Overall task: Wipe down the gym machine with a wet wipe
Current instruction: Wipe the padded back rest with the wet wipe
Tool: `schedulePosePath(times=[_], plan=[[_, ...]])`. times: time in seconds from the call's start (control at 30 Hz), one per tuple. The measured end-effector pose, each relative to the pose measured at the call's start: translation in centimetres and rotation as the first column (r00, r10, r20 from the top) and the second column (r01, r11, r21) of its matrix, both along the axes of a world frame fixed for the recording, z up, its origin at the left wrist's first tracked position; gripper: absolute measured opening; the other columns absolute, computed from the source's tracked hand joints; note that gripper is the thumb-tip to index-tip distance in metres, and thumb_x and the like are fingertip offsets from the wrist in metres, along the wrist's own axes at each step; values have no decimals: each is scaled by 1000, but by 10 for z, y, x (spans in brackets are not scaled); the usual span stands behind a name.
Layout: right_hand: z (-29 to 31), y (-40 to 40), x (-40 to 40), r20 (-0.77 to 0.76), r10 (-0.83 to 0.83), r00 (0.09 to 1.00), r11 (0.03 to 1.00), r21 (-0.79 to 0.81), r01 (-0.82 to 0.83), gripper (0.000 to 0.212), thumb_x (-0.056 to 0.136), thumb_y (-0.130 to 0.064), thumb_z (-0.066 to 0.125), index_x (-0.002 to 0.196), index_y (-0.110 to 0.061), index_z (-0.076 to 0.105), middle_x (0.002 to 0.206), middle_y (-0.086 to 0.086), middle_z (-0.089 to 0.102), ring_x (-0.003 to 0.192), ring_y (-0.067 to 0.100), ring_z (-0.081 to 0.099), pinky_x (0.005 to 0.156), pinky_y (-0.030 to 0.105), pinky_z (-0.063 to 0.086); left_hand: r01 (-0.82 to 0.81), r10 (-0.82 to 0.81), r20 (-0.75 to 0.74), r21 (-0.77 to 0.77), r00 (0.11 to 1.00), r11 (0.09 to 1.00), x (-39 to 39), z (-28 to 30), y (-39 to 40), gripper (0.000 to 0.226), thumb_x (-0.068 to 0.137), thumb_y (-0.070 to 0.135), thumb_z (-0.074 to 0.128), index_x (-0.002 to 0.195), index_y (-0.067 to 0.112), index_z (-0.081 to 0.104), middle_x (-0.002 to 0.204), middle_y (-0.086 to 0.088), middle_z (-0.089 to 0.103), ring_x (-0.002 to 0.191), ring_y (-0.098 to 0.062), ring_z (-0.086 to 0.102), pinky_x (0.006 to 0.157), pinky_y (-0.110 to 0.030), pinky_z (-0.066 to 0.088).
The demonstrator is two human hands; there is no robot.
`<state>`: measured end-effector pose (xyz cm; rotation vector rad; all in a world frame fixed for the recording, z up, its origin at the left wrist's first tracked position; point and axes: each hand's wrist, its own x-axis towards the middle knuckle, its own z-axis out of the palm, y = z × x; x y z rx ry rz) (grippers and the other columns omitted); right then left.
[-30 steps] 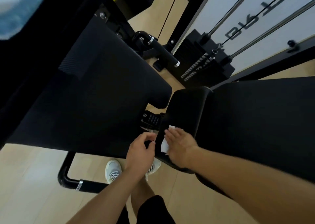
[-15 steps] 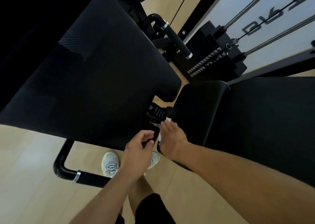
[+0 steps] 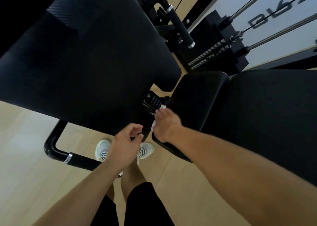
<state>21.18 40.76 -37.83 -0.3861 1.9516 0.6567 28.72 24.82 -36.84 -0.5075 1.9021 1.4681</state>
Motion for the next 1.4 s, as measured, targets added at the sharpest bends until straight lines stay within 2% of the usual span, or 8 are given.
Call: schedulePosePath(times=[0.33,0.57,0.7,0.9,1.03,1.17,1.27,1.4], plan=[[74,11,72,32,216,976,973,-87,-212,61,108,-28,19,161,-7,-3,170,8,-5,156,28,-9,127,41,2,92,-86,96,-55,992,994,22,24,14,21,96,30,54,98,49,60,106,18,69,103,-10,66,96,-42,54],[157,53,44,39,165,985,985,-65,-163,61,108,-27,22,161,-6,2,170,9,-4,157,24,-4,127,40,1,187,-187,11,44,982,981,10,64,51,27,103,17,50,120,33,63,117,16,63,115,-6,59,101,-29,48],[147,100,-39,-161,-90,983,990,-127,69,64,102,-31,36,159,-4,22,166,11,22,154,25,17,126,42,16,189,-186,-29,142,982,972,-15,65,75,31,106,29,46,132,40,58,130,19,60,123,-5,55,107,-36,47],[115,122,-113,-292,-165,942,982,42,185,66,107,-33,27,160,0,5,169,16,5,157,29,7,127,42,8,172,-169,-30,222,985,960,-29,44,95,43,105,33,50,148,38,45,146,22,45,136,-2,42,118,-31,36],[93,113,-141,-285,-233,930,967,31,252,57,104,-29,40,151,2,35,156,20,39,146,33,35,122,44,25,140,-132,-53,194,990,971,-24,28,92,43,105,31,51,147,35,46,142,26,42,133,4,38,114,-21,32],[80,99,-149,-316,-226,921,971,1,238,31,103,-26,45,120,-10,65,122,12,67,112,28,62,97,42,46,88,-84,-25,198,996,976,-16,16,89,40,104,36,50,143,40,48,136,31,46,131,4,44,110,-20,37],[69,91,-146,-369,-208,906,976,-11,220,28,103,-25,46,116,-11,66,117,10,67,109,27,62,93,40,45,-35,22,61,223,998,974,-14,8,89,43,104,36,49,147,40,43,139,23,51,131,2,46,114,-27,38],[44,79,-111,-228,59,972,998,-19,-65,48,104,-25,40,148,-5,45,158,19,38,147,35,32,120,48,26,-109,91,102,185,991,977,-17,13,89,45,104,32,51,148,35,43,140,16,54,131,-5,49,112,-29,39]])
